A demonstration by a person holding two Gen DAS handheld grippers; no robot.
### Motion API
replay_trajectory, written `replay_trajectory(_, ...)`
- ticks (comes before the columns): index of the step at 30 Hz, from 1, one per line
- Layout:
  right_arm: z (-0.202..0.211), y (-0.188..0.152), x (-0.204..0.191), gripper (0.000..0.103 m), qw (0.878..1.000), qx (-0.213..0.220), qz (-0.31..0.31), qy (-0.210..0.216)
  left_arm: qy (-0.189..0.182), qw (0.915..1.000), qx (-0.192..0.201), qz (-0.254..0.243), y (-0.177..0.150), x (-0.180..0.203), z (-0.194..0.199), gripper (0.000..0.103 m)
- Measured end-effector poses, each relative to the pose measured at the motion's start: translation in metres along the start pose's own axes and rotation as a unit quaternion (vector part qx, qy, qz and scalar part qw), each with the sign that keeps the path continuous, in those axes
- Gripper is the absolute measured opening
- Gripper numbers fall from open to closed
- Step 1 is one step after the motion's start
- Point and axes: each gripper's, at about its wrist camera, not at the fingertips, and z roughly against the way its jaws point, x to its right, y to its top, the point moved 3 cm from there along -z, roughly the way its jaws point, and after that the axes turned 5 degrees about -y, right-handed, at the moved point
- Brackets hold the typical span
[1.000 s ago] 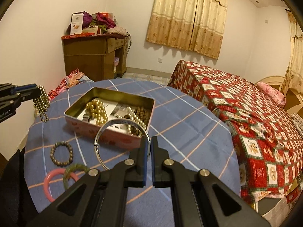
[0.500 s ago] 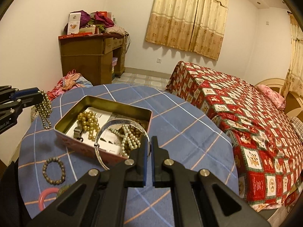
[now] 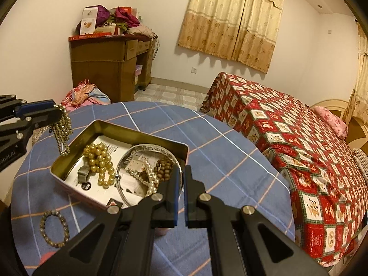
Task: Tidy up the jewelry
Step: 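Lift the necklace and silver bangle and carry both tools over the tin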
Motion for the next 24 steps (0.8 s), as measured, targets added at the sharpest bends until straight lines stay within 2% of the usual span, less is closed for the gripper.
replay_trajectory(8, -0.019, 0.008, -0.003, 0.004, 1.0, -0.009, 0.002, -0.008, 0.005, 0.9998, -0.018, -0.007, 0.003, 0.006, -0.027, 0.015)
replay_trajectory(24, -0.041, 0.004, -0.012, 0.005, 0.999, -0.037, -0.009, -0.001, 0.012, 0.999, -0.042, 0.008, -0.008, 0.003, -0.056, 0.015)
